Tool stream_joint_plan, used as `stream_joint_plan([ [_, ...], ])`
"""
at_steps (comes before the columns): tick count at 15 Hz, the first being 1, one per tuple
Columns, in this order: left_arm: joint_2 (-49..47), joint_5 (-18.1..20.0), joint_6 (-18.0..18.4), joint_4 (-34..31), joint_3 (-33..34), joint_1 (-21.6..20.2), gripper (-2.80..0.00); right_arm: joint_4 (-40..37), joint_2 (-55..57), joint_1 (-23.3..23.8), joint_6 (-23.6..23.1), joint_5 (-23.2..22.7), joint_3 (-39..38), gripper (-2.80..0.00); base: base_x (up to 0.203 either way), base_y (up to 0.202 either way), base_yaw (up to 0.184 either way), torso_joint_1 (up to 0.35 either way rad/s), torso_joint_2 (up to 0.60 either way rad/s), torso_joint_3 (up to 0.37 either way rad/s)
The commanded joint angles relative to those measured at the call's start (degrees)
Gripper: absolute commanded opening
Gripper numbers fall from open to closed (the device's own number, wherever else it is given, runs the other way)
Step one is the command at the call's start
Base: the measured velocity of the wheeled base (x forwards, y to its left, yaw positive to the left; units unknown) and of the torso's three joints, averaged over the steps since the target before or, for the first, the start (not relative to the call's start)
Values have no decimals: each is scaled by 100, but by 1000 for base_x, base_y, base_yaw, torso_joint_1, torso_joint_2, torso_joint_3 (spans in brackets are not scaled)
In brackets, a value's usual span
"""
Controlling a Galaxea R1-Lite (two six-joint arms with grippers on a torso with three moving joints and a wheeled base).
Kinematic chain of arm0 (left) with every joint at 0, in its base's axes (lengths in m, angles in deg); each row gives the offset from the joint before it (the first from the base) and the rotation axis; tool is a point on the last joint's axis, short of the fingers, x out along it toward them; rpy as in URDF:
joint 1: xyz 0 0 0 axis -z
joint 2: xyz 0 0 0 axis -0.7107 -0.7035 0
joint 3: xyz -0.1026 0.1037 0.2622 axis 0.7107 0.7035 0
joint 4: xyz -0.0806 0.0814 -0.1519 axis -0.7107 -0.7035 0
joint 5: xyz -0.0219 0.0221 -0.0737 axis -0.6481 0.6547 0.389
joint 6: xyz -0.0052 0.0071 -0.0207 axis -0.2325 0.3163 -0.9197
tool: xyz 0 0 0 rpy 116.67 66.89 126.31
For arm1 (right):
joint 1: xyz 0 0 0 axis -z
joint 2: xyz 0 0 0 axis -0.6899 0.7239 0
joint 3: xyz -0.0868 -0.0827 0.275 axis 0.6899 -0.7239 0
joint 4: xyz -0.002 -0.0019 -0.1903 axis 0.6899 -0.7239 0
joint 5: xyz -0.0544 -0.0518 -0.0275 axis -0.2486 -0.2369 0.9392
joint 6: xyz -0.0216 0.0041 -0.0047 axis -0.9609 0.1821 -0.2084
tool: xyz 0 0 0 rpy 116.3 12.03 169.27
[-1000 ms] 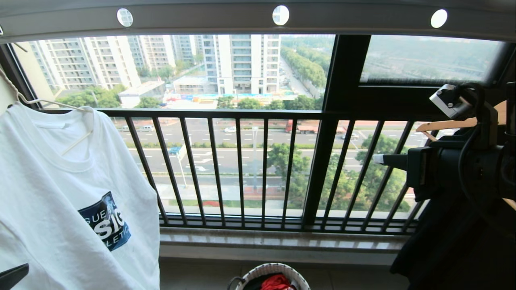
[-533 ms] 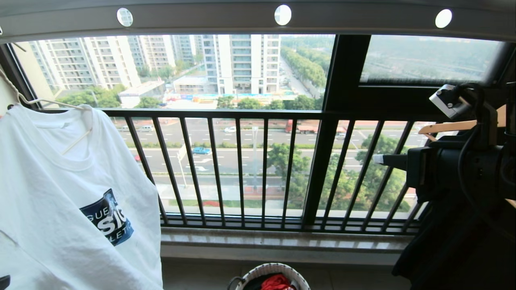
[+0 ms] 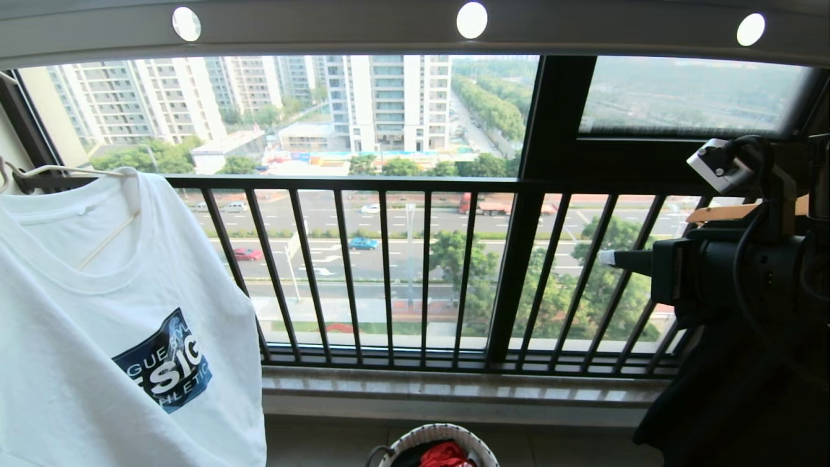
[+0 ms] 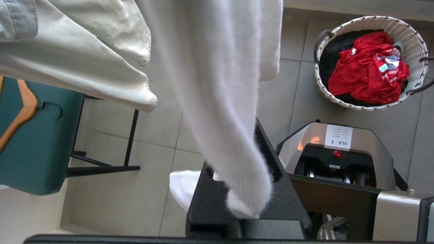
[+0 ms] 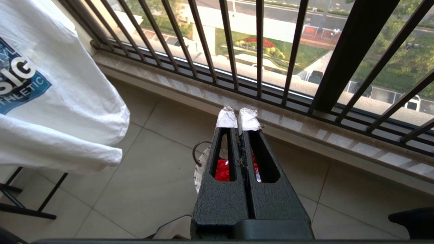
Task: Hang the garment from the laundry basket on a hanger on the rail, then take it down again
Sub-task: Take the clothes off the clothes rack
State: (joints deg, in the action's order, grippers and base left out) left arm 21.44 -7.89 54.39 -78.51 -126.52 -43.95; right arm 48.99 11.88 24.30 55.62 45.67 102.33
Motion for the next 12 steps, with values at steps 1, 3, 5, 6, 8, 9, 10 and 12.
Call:
stream_joint_plan([
  [1, 108, -7, -2, -37, 210, -2, -280, 6, 6, -1, 4, -7, 0, -280, 0, 0, 0, 0, 0, 0],
  [3, 137, -7, -2, -39, 421, -2, -280, 6, 6, -1, 4, -7, 0, -280, 0, 0, 0, 0, 0, 0],
  [5, 129, -7, -2, -52, 576, -2, -280, 6, 6, -1, 4, -7, 0, -280, 0, 0, 0, 0, 0, 0],
  [6, 107, -7, -2, -56, 637, -2, -280, 6, 6, -1, 4, -7, 0, -280, 0, 0, 0, 0, 0, 0],
  [8, 114, -7, -2, -49, 671, -2, -280, 6, 6, -1, 4, -7, 0, -280, 0, 0, 0, 0, 0, 0],
  [9, 124, -7, -2, -48, 645, -2, -280, 6, 6, -1, 4, -7, 0, -280, 0, 0, 0, 0, 0, 0],
  [10, 136, -7, -2, -40, 604, -2, -280, 6, 6, -1, 4, -7, 0, -280, 0, 0, 0, 0, 0, 0],
  [12, 142, -7, -2, -39, 540, -2, -280, 6, 6, -1, 4, -7, 0, -280, 0, 0, 0, 0, 0, 0],
])
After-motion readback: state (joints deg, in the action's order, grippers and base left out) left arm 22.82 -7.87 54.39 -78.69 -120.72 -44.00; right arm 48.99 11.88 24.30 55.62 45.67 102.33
